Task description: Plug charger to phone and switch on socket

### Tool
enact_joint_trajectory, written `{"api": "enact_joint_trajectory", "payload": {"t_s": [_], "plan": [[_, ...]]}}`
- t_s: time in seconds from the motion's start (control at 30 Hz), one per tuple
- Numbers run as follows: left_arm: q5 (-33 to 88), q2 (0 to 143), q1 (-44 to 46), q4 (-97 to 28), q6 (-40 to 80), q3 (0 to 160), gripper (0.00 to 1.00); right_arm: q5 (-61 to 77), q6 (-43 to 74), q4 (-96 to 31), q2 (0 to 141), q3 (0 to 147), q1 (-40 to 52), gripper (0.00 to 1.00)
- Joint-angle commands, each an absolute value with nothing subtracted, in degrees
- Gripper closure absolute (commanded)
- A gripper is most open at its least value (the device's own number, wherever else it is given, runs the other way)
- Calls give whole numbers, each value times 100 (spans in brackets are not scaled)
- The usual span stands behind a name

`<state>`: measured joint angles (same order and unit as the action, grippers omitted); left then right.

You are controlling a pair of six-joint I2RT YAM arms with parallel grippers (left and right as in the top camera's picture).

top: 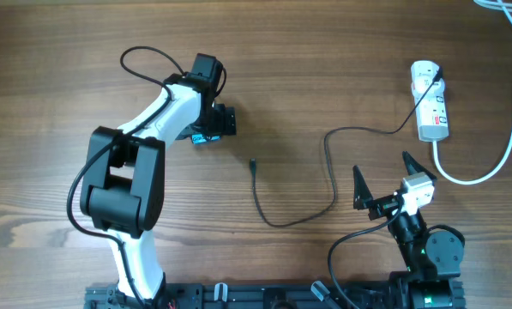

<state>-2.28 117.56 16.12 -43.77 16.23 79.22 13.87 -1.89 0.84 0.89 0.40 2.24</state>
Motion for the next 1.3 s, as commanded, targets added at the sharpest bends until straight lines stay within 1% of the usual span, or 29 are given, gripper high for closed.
{"api": "enact_joint_trajectory", "payload": {"t_s": [0.0, 0.37, 0.43, 0.47, 0.53, 0.9, 1.0, 1.07, 1.17, 1.2, 1.27], "plan": [[-242, 11885, 1570, -4390, 1737, 7863, 0, 1350, -290, 104, 43, 30, 207, 1], [-244, 11887, 1590, -4222, 1737, 7767, 0, 1350, -290, 104, 43, 30, 207, 0], [-244, 11887, 1590, -4226, 1737, 7767, 5, 1350, -290, 104, 43, 30, 207, 0], [-244, 11887, 1590, -4219, 1734, 7767, 5, 1350, -292, 104, 43, 30, 207, 0], [-244, 11887, 1590, -4167, 1734, 7767, 0, 1350, -290, 104, 43, 30, 207, 0], [-250, 11885, 1590, -4145, 1684, 7767, 0, 1350, -294, 104, 43, 30, 207, 0], [-266, 11885, 1590, -4130, 1688, 7767, 3, 1350, -294, 104, 43, 30, 207, 0], [-266, 11885, 1590, -4134, 1688, 7767, 0, 1350, -292, 104, 43, 30, 207, 0], [-263, 11885, 1590, -4143, 1688, 7767, 0, 1350, -292, 104, 43, 30, 207, 0], [-263, 11885, 1590, -4160, 1686, 7767, 0, 1350, -292, 104, 43, 30, 207, 0], [-263, 11885, 1590, -4200, 1688, 7767, 6, 1350, -292, 104, 43, 30, 207, 0]]}}
